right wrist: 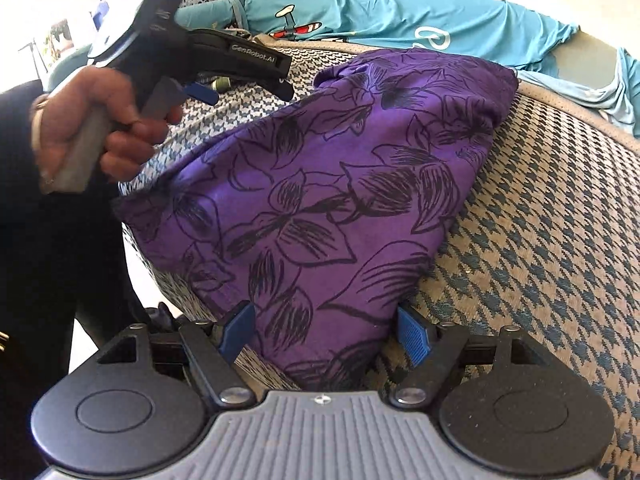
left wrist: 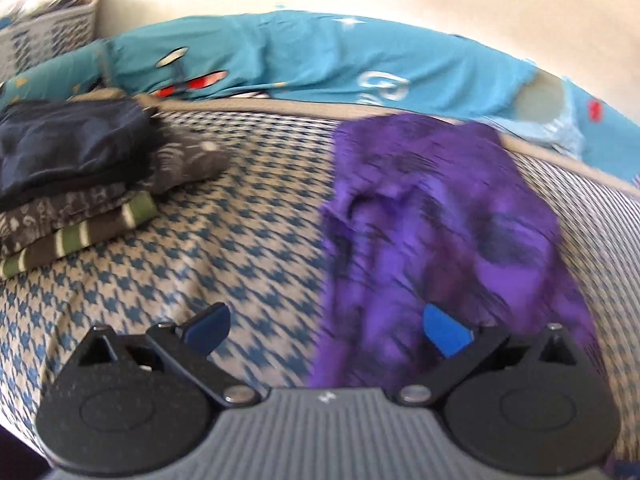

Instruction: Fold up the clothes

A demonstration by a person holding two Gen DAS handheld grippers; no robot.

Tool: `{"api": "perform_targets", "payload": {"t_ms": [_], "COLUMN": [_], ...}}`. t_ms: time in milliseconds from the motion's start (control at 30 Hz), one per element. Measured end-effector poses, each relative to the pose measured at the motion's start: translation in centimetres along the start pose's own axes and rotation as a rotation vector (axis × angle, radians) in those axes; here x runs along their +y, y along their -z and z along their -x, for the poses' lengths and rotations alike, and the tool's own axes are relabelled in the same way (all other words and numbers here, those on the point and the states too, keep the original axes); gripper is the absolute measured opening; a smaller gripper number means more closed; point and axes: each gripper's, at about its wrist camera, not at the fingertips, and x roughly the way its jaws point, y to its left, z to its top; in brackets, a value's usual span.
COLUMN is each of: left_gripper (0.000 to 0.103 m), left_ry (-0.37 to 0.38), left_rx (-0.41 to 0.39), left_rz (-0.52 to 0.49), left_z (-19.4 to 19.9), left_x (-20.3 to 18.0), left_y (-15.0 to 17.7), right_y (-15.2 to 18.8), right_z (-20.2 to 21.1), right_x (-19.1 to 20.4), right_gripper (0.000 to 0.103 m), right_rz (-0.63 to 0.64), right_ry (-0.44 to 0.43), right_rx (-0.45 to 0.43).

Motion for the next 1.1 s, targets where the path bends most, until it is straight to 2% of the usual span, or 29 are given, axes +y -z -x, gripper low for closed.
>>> {"api": "perform_targets", "payload": {"t_ms": [167,300,333,400,567,700,800,1100], "left_gripper": [0.103,0.103,0.103,0.103,0.103,0.103,0.103,0.103], "left_ry": [0.033,0.048,0.05,0.037,0.038,0.037,0.052,0.061], "left_rx": [-0.013,0.061,0.09,0.098,0.088,0.048,0.032,0.043], "left_rz": [-0.102,-0.132,-0.141,-0.155,-0.129,-0.116,-0.095,-0.036], "left_z": [1.3,0.8,0.5,0.3,0.7,1.1,1.2,-0.2], "left_x": [-2.3,-3.2,-3.4,-3.6,-3.4,-3.4,-3.4,-3.6], "left_y": [2.1,3.3,3.6,4.1,4.3,3.9,3.4,2.0], "right_y": [0.3,0.2,0.1,-0.2,-1.2,-2.8,-4.1,-7.7], "right_z": [-0.3,-0.2,-0.1,0.3,1.5,1.7,1.4,-0.6], "right_x": [1.1,1.3,1.0,0.3,-1.8,-3.6,-5.2,-9.2], "right_gripper": [0.078,0.08,0.079,0.079,0.079,0.079,0.079,0.079], "right_rz": [0.068,0.066,0.045,-0.009,-0.134,-0.177,-0.214,-0.266], "right_ry": [0.04,0.043,0.033,0.019,0.008,0.039,0.019,-0.005], "right_rx": [0.017,0.029,0.028,0.013,-0.041,-0.071,-0.078,-0.083]}}
